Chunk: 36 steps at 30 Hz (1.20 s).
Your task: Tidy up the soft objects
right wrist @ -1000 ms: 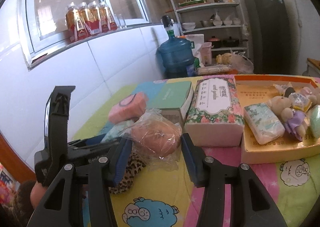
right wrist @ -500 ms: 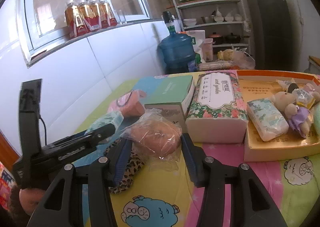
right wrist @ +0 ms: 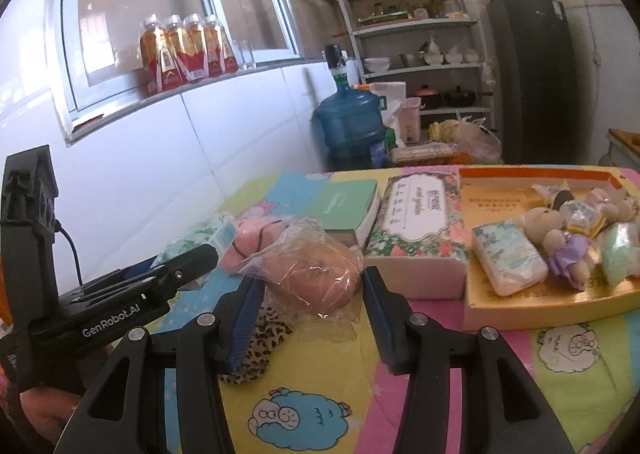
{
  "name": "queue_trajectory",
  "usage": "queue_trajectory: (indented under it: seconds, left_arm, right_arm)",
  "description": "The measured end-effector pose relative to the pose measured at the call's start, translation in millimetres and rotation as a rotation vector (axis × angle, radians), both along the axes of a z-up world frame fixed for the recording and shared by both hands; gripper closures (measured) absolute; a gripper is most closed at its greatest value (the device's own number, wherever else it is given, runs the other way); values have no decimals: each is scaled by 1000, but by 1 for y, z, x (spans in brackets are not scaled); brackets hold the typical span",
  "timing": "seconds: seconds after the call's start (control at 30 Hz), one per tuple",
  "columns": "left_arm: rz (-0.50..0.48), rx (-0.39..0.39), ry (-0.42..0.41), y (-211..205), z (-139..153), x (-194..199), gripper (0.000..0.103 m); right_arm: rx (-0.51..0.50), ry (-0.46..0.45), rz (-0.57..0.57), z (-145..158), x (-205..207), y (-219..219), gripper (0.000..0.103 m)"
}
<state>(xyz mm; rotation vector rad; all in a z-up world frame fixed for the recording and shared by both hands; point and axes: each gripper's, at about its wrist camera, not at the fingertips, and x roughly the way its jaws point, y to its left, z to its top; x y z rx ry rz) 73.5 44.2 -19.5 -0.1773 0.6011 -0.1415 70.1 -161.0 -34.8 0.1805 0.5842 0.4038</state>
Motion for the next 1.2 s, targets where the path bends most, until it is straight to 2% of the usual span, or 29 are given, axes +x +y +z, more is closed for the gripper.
queue_trajectory:
  seconds: [0.67,1.2]
  left_arm:
    - [-161,7,-33,-100,17,17,49]
    - [-209,37,-16,-159,14,40,49]
  right_arm:
    - [30,-33,-145,10,-12,-88,51]
    - [30,-41,-217,13,-3,-153,51]
